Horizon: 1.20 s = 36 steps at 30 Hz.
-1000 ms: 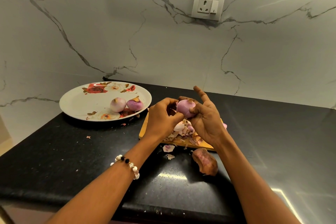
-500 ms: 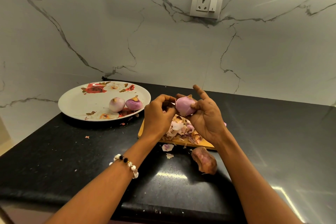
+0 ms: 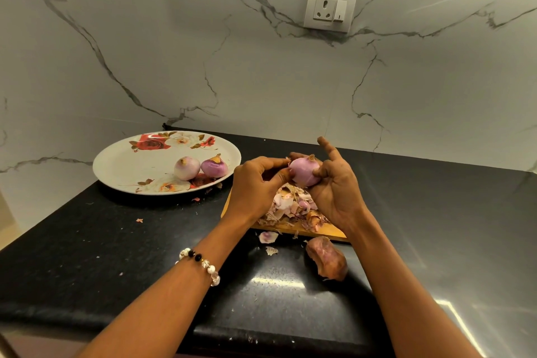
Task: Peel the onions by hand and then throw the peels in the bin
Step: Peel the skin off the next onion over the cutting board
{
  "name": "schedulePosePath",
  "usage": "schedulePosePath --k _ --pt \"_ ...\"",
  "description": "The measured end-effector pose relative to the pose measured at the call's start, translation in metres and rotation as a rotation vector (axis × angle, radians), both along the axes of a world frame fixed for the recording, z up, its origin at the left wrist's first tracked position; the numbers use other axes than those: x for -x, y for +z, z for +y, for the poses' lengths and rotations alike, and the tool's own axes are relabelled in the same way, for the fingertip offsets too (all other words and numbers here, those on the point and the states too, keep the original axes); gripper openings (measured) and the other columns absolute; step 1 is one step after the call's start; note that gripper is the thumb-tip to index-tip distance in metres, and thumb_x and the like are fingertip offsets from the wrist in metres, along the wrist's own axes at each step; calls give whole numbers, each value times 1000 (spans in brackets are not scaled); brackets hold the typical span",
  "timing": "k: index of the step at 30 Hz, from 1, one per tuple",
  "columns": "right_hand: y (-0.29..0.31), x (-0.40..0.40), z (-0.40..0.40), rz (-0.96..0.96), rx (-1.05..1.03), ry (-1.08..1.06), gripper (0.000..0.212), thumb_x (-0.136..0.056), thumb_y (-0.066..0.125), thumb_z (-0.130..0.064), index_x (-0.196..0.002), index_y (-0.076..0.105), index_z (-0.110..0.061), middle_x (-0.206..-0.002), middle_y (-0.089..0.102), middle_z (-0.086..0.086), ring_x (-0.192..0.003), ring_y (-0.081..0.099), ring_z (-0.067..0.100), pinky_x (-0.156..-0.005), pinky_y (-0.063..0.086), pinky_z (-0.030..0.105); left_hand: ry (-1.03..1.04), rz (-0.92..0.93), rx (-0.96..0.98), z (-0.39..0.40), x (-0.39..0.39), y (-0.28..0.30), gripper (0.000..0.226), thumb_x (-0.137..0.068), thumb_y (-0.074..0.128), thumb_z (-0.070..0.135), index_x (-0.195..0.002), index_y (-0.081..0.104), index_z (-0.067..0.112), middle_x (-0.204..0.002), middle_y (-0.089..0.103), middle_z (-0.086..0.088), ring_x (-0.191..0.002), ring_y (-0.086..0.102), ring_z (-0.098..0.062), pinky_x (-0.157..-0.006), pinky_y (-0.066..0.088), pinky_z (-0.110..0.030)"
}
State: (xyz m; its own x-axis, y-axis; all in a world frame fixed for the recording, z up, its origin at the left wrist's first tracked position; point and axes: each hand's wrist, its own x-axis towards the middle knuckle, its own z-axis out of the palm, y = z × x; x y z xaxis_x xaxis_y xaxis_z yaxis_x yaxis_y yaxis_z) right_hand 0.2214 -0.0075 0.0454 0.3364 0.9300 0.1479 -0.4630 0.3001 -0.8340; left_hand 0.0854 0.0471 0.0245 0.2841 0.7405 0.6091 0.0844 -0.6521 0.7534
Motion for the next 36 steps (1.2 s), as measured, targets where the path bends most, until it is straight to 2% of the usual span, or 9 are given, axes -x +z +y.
schedulePosePath --k 8,11,13,16,22,26,30,34,36 --pt "-4 -1 2 -32 21 -18 73 -85 26 18 -148 31 -20 -109 61 29 -115 55 45 -101 45 57 60 51 -91 2 0 -3 24 -88 67 13 -112 70 9 -103 72 -7 -91 66 -10 -77 52 -11" --pt "-3 0 0 -35 -2 -1 70 -87 27 14 -147 31 -21 -113 61 31 -116 55 45 -96 50 52 83 59 -89 3 0 -3 23 -89 65 11 -112 70 10 -104 72 -6 -90 68 -13 -78 52 -15" --pt "-3 0 0 -36 -12 8 68 -89 27 12 -147 31 -21 -113 61 30 -113 57 42 -92 52 49 89 47 -90 2 0 -3 22 -89 64 10 -110 71 10 -103 73 -6 -87 67 -10 -76 51 -11" --pt "-2 -1 0 -8 -29 25 67 -90 27 11 -147 31 -21 -110 62 28 -109 58 40 -85 56 46 82 39 -78 0 0 -1 20 -89 64 8 -107 72 12 -100 73 -3 -83 63 -3 -74 49 -5" --pt "2 -4 -5 61 -71 24 59 -93 28 4 -146 37 -21 -99 68 22 -96 64 34 -77 58 44 184 6 10 5 2 -1 17 -92 59 10 -100 73 15 -94 72 2 -78 63 -4 -65 48 -6" --pt "1 -1 -2 -76 -53 -2 67 -90 26 13 -146 31 -21 -99 66 22 -87 68 28 -75 59 40 168 61 23 7 0 -2 24 -92 61 30 -103 72 12 -97 70 -2 -82 60 -5 -63 43 -5" --pt "-4 -2 2 -229 -33 -61 66 -94 30 15 -147 29 -24 -99 64 20 -96 66 28 -93 51 52 39 57 90 5 1 0 26 -89 65 28 -110 71 13 -101 71 1 -83 61 -1 -71 49 -6" --pt "-7 -5 3 -288 -25 -58 67 -94 30 16 -147 28 -26 -101 62 18 -93 66 25 -84 57 43 -73 64 180 6 2 -1 28 -88 66 22 -115 69 15 -109 71 -1 -98 65 -9 -85 55 -24" --pt "-8 -5 3 -317 -32 -43 68 -93 29 16 -147 26 -26 -100 62 17 -93 66 24 -82 57 39 -70 81 171 5 2 -1 26 -88 66 18 -114 70 14 -106 72 -2 -93 66 -7 -83 56 -23"
